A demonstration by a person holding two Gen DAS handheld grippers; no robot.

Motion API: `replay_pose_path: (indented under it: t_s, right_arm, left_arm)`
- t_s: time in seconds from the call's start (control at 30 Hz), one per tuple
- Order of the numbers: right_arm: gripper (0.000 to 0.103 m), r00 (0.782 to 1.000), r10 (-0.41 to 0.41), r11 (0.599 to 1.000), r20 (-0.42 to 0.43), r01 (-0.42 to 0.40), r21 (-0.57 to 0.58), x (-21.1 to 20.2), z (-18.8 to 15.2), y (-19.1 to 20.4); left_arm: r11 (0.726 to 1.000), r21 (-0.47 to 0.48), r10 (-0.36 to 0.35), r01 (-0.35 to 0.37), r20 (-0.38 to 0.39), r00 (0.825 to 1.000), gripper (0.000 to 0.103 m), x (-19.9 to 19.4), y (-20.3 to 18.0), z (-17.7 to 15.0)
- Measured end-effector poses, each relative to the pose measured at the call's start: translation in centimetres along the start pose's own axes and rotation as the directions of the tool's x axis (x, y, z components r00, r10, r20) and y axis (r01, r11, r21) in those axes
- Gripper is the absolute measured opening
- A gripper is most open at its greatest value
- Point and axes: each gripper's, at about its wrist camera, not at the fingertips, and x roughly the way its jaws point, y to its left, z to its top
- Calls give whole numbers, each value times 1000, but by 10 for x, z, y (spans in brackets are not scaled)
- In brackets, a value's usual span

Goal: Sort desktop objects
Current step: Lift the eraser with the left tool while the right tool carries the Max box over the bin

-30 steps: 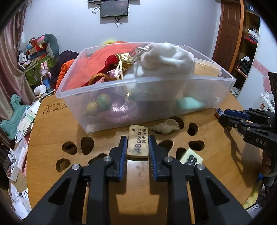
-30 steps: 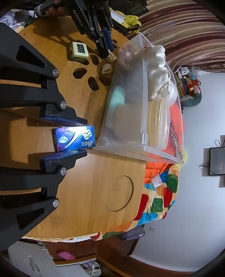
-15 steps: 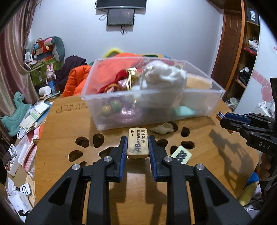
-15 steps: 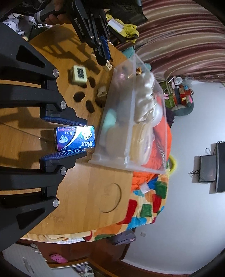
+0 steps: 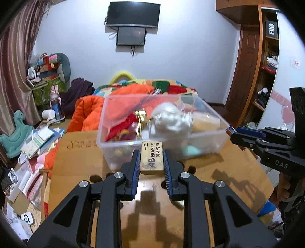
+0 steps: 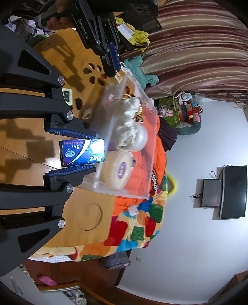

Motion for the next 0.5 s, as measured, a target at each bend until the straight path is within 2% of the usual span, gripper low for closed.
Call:
replay_pose_path:
  t_s: [0.17,0.5]
  right_arm:
    - [25,999,-16,1000,32,16,-13,4,16,0]
    - [25,1000,-7,1000,15,7,25,30,33,-8]
  left_arm:
    - [1000,-6,1,0,36,999,23,0,5,14]
    - [1000,-30,4,-3,38,999,23,20,24,24]
